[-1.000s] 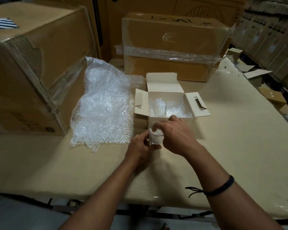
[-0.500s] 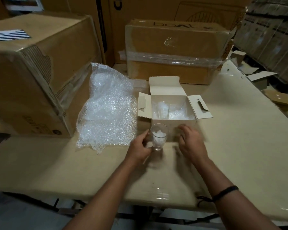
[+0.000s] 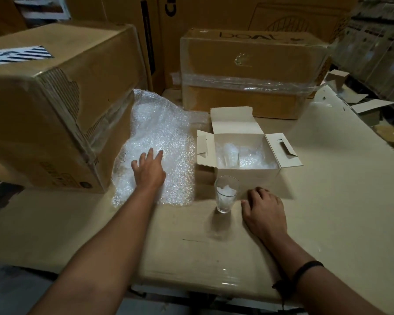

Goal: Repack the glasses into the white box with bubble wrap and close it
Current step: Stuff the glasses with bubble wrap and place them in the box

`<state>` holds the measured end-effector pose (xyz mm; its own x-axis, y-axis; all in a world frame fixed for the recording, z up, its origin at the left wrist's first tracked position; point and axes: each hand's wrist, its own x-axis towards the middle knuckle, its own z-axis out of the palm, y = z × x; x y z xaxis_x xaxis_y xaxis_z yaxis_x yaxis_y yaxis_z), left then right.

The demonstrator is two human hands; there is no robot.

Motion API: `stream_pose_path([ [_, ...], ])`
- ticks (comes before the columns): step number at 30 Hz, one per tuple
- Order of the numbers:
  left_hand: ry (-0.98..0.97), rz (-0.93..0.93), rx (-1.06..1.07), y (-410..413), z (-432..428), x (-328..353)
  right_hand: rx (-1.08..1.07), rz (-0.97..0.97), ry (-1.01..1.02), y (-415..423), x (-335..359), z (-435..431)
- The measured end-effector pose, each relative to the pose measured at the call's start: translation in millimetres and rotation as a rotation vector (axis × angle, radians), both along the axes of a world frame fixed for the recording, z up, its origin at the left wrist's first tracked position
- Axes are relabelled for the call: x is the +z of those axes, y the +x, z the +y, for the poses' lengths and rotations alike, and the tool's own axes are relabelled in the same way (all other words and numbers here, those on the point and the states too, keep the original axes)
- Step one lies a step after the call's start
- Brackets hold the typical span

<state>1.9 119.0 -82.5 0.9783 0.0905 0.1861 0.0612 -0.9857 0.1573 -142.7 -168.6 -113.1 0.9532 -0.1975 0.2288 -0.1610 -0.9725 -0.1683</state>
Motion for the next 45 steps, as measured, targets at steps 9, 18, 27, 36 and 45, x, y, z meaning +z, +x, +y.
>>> stream_pose_path([
  [9, -0.536, -0.462, -0.030, -7, 12, 27, -0.025, -0.062, -0.002, 4, -4, 0],
  [18, -0.611, -0.403, -0.281, -134, -13, -3, -0.052, -0.067, 0.035, 3, 0, 3],
  [27, -0.424, -0.246, -0.495, -206, -35, -14, -0.191, -0.317, 0.339, -22, 13, 5],
  [36, -0.555, -0.153, -0.727, -238, -76, -13, 0.005, 0.409, 0.706, -55, 67, 48],
  [45, -0.580, -0.565, -0.877, -251, -82, 2, 0.079, 0.508, 0.660, -56, 86, -37],
])
